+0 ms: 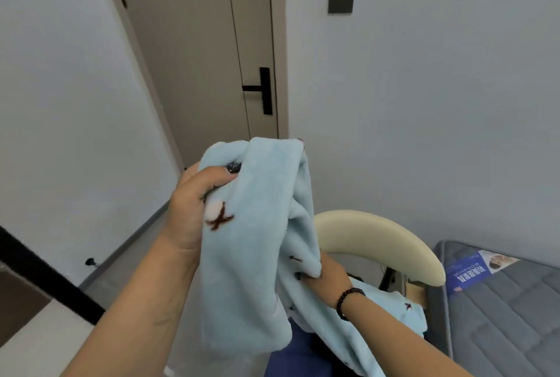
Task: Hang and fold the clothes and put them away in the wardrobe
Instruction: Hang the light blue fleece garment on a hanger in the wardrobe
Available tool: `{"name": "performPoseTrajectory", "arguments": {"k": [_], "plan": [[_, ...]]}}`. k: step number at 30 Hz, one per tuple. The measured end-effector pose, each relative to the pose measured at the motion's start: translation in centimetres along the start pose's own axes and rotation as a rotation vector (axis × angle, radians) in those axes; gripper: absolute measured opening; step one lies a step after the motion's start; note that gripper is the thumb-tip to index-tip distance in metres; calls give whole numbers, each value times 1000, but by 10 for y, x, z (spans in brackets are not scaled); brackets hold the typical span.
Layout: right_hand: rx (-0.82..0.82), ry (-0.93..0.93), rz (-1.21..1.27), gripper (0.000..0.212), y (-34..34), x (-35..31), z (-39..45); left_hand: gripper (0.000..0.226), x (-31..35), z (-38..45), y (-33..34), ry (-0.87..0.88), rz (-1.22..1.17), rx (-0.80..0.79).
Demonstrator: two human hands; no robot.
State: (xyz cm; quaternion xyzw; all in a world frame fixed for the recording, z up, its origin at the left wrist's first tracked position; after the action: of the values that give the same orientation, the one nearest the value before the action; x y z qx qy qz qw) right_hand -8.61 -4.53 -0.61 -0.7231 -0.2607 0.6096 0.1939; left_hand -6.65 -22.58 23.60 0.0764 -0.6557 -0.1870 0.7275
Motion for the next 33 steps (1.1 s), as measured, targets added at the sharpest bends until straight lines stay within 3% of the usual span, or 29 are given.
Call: {"name": "performPoseTrajectory", "arguments": {"k": [1,3,6,8,12,15,16,18,20,22,24,26,28,31,33], "plan": [[33,71,-95,15,9,-1,3,58,7,-5,-17,7,20,12],[79,129,-128,18,22,-7,7,57,20,-15,-55,15,58,47],[192,112,-51,23,16,-36,8,53,34,-26,-117,18,130,168],[289,72,-10,25,2,-69,7,36,40,-31,-152,5,222,245],[422,17,187,24,-28,-147,-3,9,31,-37,-207,-108,538,389],[400,14,306,25,-38,-199,-8,7,9,-34,-227,-200,789,356],[372,6,339,25,-38,-217,-10,17,-2,-35,-229,-218,849,344],[311,-13,400,25,-37,-252,-13,65,-26,-46,-225,-223,938,378],[223,-34,478,27,-31,-279,-14,97,-48,-67,-205,-116,979,362],[114,-32,568,21,-22,-299,-15,104,-73,-86,-183,-23,952,225],[6,0,684,18,-14,-313,-14,107,-95,-97,-169,-61,950,125],[-88,23,787,21,-7,-324,-13,108,-107,-98,-169,-107,1009,121],[-164,9,852,24,-2,-331,-11,94,-106,-91,-170,-108,1033,162],[-268,-3,906,27,0,-336,-9,30,-93,-81,-161,-85,951,224],[-246,-39,920,25,-3,-333,-5,18,-84,-77,-167,-80,864,290]]}}
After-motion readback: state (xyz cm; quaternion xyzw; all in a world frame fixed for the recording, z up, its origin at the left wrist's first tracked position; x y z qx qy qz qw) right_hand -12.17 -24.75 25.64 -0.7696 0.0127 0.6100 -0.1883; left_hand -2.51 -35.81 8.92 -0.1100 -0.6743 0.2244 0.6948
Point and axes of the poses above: each hand's wrist, its own z-axis towards the middle knuckle, its own y-axis out of the palm, x = y × z, the point moved 5 cm from there along z, towards the middle knuckle, and after that the axes turned 4 degrees about -x, right-handed, at the moved point
